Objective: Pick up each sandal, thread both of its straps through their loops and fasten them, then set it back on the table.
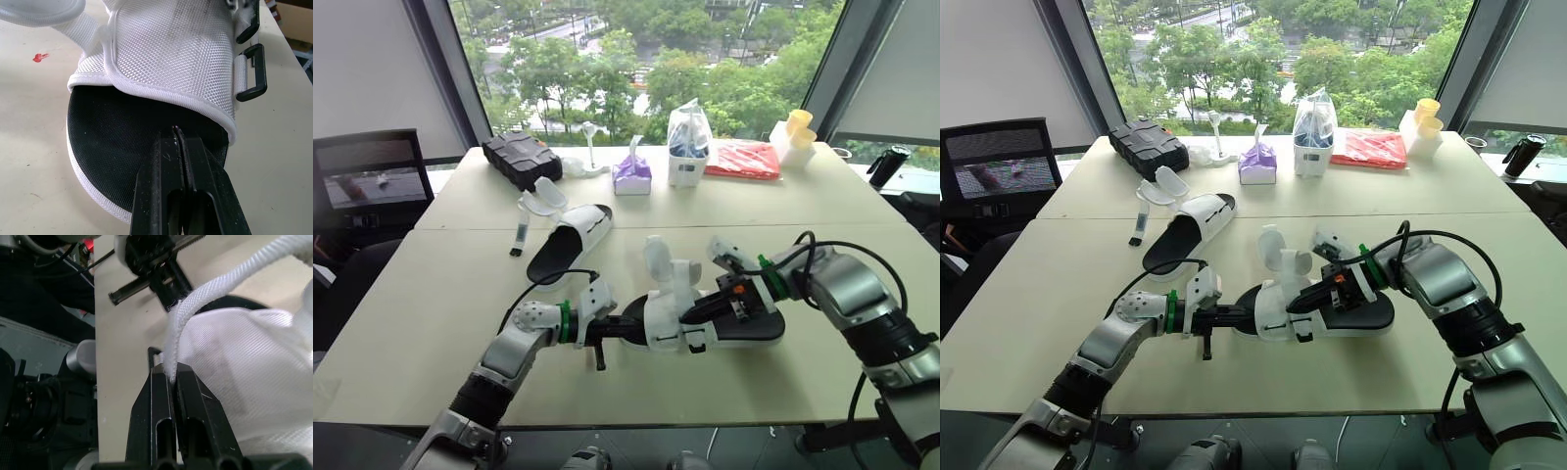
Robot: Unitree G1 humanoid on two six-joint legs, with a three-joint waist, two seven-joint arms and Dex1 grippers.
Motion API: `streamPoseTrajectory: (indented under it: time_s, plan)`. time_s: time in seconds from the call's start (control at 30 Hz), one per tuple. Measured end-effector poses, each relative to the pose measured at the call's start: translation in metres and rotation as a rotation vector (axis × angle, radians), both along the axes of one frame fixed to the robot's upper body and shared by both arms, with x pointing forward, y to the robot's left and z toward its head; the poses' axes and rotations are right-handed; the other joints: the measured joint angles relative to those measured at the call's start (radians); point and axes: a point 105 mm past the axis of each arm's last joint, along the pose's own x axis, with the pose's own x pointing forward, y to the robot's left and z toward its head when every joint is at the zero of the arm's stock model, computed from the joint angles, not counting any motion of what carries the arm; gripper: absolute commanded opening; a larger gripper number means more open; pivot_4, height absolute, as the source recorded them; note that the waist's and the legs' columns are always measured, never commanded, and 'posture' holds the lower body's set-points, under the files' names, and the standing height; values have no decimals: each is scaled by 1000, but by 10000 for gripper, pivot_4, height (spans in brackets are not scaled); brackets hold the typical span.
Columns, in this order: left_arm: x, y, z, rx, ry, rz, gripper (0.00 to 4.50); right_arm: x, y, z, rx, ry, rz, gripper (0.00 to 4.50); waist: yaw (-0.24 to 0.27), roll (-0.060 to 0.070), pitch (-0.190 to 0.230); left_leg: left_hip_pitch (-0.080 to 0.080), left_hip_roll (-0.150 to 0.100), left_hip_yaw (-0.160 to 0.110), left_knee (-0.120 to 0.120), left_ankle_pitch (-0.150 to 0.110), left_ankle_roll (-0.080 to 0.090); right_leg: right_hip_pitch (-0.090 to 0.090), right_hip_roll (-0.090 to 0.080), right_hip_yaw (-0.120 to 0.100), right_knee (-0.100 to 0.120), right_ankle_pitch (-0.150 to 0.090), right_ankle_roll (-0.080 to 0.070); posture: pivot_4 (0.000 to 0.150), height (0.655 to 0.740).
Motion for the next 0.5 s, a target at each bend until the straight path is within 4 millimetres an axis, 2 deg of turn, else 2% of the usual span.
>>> streamPoseTrajectory:
  time_s: [0.17, 0.2, 0.23, 0.27, 0.43, 0.5]
  plan:
    - [0, -1, 0, 0, 0, -1, 0, -4, -3, -4, -39, -33, 21, 310, 0, 0, 0, 0, 0, 0, 0, 0, 0, 0, 0, 0, 0, 0, 0, 1500, 7400]
    - [0, -1, 0, -1, 0, -3, 0, -4, -3, -4, -42, -35, 21, 5827, 0, 0, 0, 0, 0, 0, 0, 0, 0, 0, 0, 0, 0, 0, 0, 1500, 7400]
    - [-1, -2, 0, -3, 1, -5, 0, -4, -4, -4, -49, -38, 18, 7534, 1, 0, 0, 0, 0, 0, 0, 0, 0, 1, 0, 0, 0, 0, 0, 1500, 7400]
    - [-1, -2, 0, -3, 1, -5, 0, -5, -5, -5, -53, -40, 17, 11570, 1, 0, 0, 0, 0, 0, 0, 0, 0, 1, 0, 0, 0, 0, 0, 1500, 7400]
    - [0, -2, -1, -2, 0, -1, 0, -8, -9, 2, -69, -69, 11, 36991, 1, 0, 0, 0, 0, 0, 1, 0, 0, 1, 0, 0, 0, 0, 0, 1500, 7400]
    - [-1, -2, -1, -2, 1, 0, 0, -6, -15, 7, -74, -84, -13, 44589, 0, 0, 0, 1, 0, 0, 1, 0, 0, 1, 0, 0, 0, 0, 0, 1500, 7400]
